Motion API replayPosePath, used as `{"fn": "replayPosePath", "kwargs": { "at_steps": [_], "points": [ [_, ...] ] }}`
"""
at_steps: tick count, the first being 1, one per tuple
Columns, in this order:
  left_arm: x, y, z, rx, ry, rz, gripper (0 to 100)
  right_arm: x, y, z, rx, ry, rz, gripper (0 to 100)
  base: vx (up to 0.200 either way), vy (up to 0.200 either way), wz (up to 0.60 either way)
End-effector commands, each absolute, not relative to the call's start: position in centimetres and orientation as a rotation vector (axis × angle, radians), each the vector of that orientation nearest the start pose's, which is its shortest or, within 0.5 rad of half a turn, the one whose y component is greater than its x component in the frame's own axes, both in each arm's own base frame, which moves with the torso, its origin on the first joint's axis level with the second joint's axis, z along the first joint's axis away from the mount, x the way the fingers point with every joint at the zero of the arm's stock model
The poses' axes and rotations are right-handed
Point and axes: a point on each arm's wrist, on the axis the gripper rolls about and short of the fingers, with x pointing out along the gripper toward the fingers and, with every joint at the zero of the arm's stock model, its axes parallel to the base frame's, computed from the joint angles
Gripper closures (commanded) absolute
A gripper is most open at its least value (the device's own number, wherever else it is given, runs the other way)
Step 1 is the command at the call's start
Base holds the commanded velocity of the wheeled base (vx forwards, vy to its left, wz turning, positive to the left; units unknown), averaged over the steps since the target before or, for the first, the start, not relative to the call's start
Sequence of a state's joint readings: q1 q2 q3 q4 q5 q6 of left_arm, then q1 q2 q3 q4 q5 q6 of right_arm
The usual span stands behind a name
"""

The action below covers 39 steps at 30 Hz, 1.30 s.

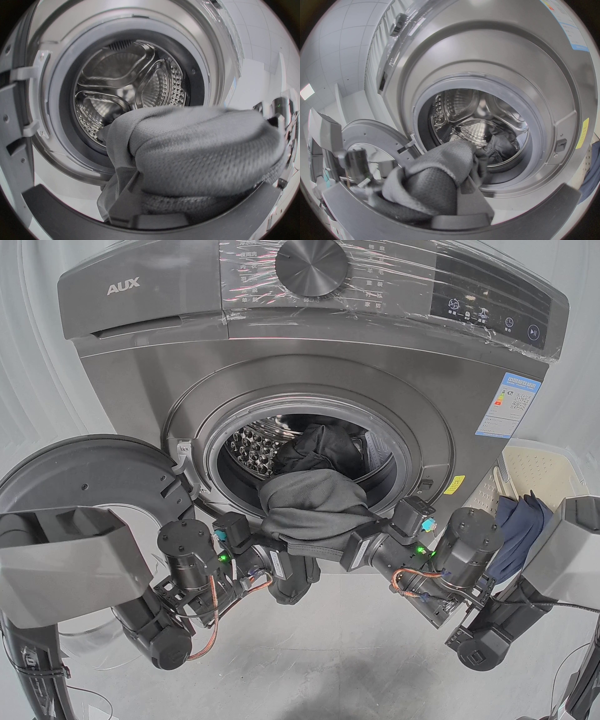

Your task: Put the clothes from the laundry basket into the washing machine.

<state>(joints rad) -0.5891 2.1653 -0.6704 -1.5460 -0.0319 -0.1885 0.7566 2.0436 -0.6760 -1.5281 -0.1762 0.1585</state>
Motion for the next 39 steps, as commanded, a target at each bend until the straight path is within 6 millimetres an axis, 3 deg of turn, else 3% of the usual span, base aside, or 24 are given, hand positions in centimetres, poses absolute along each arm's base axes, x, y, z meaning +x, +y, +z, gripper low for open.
{"fn": "replayPosePath", "kwargs": {
  "at_steps": [1, 4, 5, 11, 17, 25, 28, 30, 39],
  "points": [
    [27.8, -19.0, 10.9, -0.231, -0.018, -0.639, 100, 26.4, 23.4, 11.2, 0.211, -0.062, 0.567, 100, 0.000, 0.000, 0.00],
    [27.6, -18.9, 10.7, -0.226, -0.008, -0.637, 100, 26.3, 23.6, 10.9, 0.212, -0.053, 0.578, 100, 0.000, 0.000, 0.00],
    [27.6, -18.9, 10.6, -0.227, -0.004, -0.637, 100, 26.2, 23.7, 10.7, 0.210, -0.045, 0.580, 0, 0.000, 0.000, 0.00],
    [27.4, -18.6, 10.4, -0.222, 0.008, -0.631, 100, 25.4, 23.7, 10.2, 0.218, -0.020, 0.594, 0, 0.000, 0.000, 0.00],
    [27.3, -18.7, 10.8, -0.226, -0.009, -0.614, 100, 22.2, 23.0, 9.2, 0.155, 0.059, 0.645, 0, 0.000, 0.000, 0.00],
    [24.5, -18.6, 14.2, -0.292, -0.079, -0.654, 100, 18.4, 21.1, 10.5, 0.138, 0.074, 0.704, 0, 0.000, 0.000, 0.00],
    [22.3, -17.5, 15.2, -0.298, -0.087, -0.676, 100, 16.6, 19.4, 11.4, 0.136, 0.074, 0.718, 0, 0.000, 0.000, 0.00],
    [20.7, -16.7, 15.1, -0.289, -0.063, -0.697, 100, 15.8, 18.4, 11.4, 0.127, 0.085, 0.731, 0, 0.000, 0.000, 0.00],
    [20.1, -16.1, 13.7, -0.253, -0.005, -0.683, 100, 14.8, 16.6, 9.8, 0.067, 0.169, 0.708, 0, 0.000, 0.000, 0.00]
  ]
}}
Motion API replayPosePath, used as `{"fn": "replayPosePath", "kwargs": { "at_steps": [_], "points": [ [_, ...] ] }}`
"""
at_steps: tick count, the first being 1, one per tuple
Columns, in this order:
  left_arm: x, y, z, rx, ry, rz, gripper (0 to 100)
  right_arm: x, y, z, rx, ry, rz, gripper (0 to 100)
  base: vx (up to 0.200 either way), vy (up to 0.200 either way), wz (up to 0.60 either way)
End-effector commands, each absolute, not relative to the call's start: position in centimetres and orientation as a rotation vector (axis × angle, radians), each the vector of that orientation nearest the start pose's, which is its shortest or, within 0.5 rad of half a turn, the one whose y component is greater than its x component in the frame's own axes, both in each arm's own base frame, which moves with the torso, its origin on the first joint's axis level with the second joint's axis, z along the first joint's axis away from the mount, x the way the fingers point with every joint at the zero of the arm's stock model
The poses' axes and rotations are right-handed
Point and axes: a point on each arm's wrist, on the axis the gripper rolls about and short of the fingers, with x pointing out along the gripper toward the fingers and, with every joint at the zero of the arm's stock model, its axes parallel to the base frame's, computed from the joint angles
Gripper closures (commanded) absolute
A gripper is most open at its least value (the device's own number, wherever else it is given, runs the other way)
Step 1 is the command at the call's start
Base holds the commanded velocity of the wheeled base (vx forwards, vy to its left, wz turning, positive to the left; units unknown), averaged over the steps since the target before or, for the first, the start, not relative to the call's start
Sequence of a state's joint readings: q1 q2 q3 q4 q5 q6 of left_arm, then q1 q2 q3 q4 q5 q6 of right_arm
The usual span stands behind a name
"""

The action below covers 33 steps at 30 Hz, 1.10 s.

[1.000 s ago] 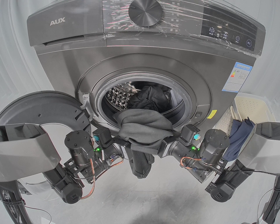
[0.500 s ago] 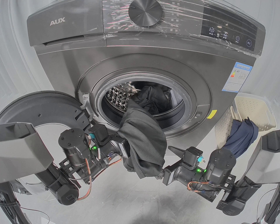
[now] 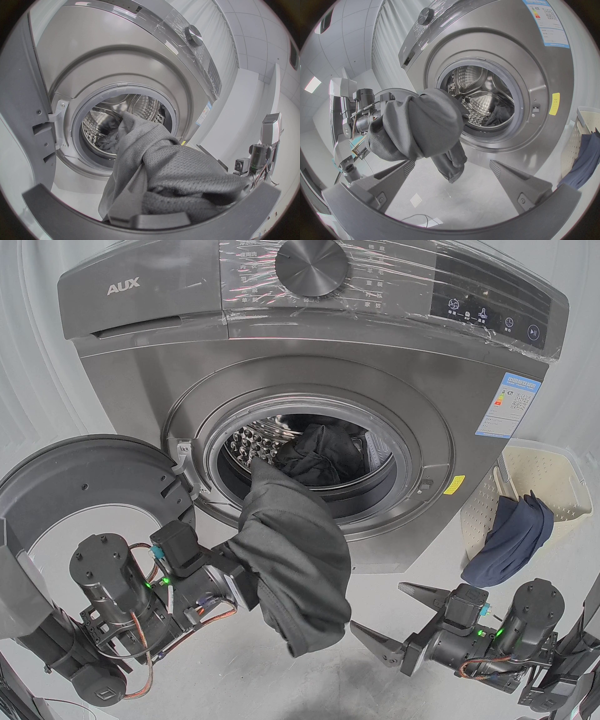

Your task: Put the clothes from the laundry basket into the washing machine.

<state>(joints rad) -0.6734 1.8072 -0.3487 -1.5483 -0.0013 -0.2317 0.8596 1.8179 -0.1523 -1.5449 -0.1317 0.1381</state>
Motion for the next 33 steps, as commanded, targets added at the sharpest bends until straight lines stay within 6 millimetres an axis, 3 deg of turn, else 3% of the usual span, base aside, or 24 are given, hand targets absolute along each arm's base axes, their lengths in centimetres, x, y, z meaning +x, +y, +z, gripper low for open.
{"fn": "replayPosePath", "kwargs": {
  "at_steps": [1, 13, 17, 27, 33],
  "points": [
    [20.1, -16.0, 13.8, -0.256, -0.009, -0.684, 100, 14.8, 16.5, 9.8, 0.067, 0.169, 0.707, 0, 0.000, 0.000, 0.00],
    [19.9, -16.1, 13.4, -0.245, 0.007, -0.685, 100, 15.2, 15.5, 9.1, 0.055, 0.208, 0.648, 0, 0.000, 0.000, 0.00],
    [19.4, -17.1, 13.1, -0.239, 0.021, -0.720, 100, 15.8, 14.4, 8.8, 0.050, 0.219, 0.562, 0, 0.000, 0.000, 0.00],
    [19.8, -18.3, 12.2, -0.224, 0.040, -0.673, 100, 16.2, 14.1, 8.8, 0.049, 0.220, 0.541, 0, 0.000, 0.000, 0.00],
    [19.8, -18.3, 12.0, -0.221, 0.046, -0.674, 100, 16.2, 14.3, 8.8, 0.051, 0.216, 0.546, 0, 0.200, 0.000, 0.00]
  ]
}}
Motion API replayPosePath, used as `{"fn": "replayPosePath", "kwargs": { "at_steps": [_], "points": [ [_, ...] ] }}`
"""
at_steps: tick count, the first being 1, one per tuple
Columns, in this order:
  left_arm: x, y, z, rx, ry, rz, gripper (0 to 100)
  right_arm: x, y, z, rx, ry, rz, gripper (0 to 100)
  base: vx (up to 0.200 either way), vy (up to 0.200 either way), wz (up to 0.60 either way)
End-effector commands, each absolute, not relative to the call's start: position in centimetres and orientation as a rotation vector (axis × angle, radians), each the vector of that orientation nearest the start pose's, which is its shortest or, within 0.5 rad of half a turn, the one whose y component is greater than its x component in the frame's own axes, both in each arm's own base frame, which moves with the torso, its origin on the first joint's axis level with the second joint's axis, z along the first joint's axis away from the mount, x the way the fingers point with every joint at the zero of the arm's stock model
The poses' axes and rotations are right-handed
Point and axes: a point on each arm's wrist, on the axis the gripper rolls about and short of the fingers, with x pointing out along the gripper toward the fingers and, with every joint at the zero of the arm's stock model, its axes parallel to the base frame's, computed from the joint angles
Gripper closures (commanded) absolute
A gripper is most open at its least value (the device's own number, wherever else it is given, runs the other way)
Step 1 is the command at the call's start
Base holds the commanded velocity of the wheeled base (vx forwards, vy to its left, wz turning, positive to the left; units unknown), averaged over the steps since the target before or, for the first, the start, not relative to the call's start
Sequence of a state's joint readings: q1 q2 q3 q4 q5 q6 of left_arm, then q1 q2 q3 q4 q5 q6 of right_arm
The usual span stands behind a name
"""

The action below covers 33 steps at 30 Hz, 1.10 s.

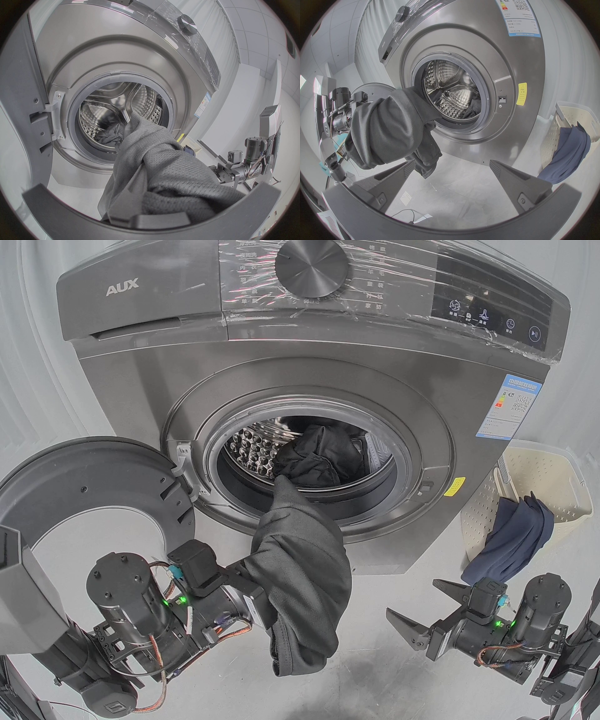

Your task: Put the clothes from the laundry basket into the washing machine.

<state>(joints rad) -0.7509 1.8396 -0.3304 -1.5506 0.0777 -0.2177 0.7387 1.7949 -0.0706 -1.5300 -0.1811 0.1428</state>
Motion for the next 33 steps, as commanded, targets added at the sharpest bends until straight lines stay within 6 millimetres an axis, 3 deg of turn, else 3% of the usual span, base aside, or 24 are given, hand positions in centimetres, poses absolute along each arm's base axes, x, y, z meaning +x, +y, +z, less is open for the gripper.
{"fn": "replayPosePath", "kwargs": {
  "at_steps": [1, 12, 33],
  "points": [
    [19.8, -18.3, 12.0, -0.221, 0.048, -0.674, 100, 16.2, 14.3, 8.8, 0.051, 0.216, 0.546, 0, 0.200, 0.000, 0.00],
    [19.3, -18.6, 11.8, -0.214, 0.061, -0.694, 100, 15.9, 14.5, 8.8, 0.049, 0.220, 0.560, 0, 0.200, 0.000, 0.00],
    [18.5, -19.0, 11.1, -0.194, 0.093, -0.718, 100, 14.8, 15.5, 8.8, 0.042, 0.224, 0.627, 0, 0.000, 0.000, 0.00]
  ]
}}
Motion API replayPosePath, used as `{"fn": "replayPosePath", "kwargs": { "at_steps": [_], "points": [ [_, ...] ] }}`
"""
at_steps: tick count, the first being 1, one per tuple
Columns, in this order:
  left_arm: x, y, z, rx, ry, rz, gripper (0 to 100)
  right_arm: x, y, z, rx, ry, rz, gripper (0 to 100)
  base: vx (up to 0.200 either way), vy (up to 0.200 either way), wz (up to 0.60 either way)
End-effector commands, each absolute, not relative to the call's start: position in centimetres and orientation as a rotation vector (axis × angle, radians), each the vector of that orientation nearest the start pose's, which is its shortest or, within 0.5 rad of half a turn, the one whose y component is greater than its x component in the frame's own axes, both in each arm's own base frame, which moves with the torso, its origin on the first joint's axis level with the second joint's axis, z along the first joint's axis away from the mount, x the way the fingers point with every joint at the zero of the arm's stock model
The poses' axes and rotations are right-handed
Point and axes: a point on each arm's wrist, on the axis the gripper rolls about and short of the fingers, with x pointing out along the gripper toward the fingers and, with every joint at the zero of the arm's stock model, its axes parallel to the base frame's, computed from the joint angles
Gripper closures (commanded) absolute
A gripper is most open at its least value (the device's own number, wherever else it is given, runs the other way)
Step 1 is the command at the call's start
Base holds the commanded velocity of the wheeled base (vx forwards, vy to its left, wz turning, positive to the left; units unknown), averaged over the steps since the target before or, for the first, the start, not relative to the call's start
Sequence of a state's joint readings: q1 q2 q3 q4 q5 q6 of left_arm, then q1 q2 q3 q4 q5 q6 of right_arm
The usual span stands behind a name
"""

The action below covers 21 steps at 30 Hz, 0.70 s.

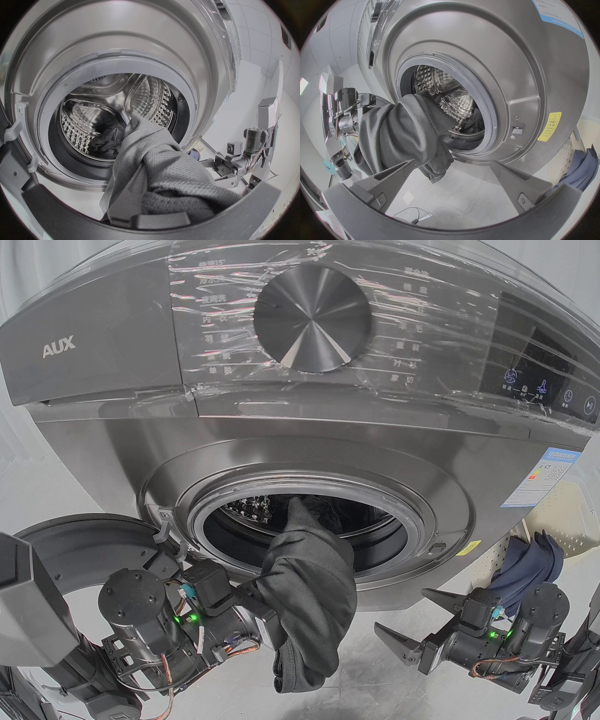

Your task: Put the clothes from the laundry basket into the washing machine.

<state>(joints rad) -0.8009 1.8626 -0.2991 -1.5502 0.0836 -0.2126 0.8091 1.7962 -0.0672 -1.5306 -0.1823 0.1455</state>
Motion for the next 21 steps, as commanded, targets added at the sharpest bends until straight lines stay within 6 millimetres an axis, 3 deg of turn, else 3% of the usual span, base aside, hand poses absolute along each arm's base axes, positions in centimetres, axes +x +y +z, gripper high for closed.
{"fn": "replayPosePath", "kwargs": {
  "at_steps": [1, 10, 15, 21],
  "points": [
    [18.5, -19.0, 11.1, -0.195, 0.092, -0.718, 100, 14.7, 15.6, 8.8, 0.041, 0.224, 0.635, 0, 0.000, 0.000, 0.00],
    [19.7, -20.2, 10.4, -0.174, 0.092, -0.718, 100, 12.9, 16.6, 8.7, 0.031, 0.236, 0.720, 0, 0.000, 0.000, 0.00],
    [23.8, -22.5, 7.9, -0.095, 0.067, -0.629, 100, 12.6, 16.9, 8.8, 0.040, 0.234, 0.723, 0, 0.000, 0.000, 0.00],
    [26.5, -23.9, 8.3, -0.127, 0.001, -0.581, 100, 12.5, 16.8, 8.9, 0.044, 0.227, 0.724, 0, 0.000, 0.000, 0.00]
  ]
}}
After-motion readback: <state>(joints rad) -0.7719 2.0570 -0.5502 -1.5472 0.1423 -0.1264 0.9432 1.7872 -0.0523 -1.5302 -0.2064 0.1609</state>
